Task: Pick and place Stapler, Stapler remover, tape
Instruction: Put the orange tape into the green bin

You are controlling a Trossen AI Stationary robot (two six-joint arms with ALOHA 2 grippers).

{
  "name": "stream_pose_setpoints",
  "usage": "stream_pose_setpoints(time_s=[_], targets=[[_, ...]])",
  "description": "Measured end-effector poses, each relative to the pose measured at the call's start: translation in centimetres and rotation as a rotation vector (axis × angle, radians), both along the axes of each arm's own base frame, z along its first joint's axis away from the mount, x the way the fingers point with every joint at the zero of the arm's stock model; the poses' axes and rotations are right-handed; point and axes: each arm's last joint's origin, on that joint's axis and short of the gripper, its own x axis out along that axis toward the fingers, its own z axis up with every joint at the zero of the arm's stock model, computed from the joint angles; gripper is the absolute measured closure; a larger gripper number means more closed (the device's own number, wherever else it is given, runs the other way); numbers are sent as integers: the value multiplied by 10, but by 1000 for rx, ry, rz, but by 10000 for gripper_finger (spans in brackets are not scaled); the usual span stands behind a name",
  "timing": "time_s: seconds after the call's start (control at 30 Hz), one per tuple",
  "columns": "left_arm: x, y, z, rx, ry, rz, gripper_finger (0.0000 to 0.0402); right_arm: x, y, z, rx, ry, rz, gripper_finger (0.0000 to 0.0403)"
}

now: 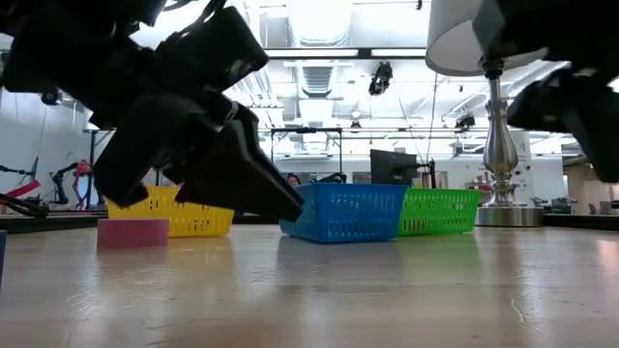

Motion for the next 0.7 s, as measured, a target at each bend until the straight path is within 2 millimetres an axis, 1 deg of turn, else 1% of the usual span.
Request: stream_pose_setpoints(time_s=[0.17, 0.33, 0.47, 0.6, 0.7], targets=[[4, 0, 4, 17, -10, -7, 282, 0, 16, -15, -16, -17, 41, 236], [8, 1, 8, 18, -23, -4, 282, -1, 20, -29, -74, 5, 56, 236], [10, 1, 10, 27, -29, -8, 282, -1, 19, -32, -133, -28, 41, 236], [11, 2, 11, 32, -32, -10, 282, -1, 18, -32, -140, -36, 6, 236], [11, 2, 11, 32, -33, -9, 282, -2, 18, -33, -144, -35, 17, 242]])
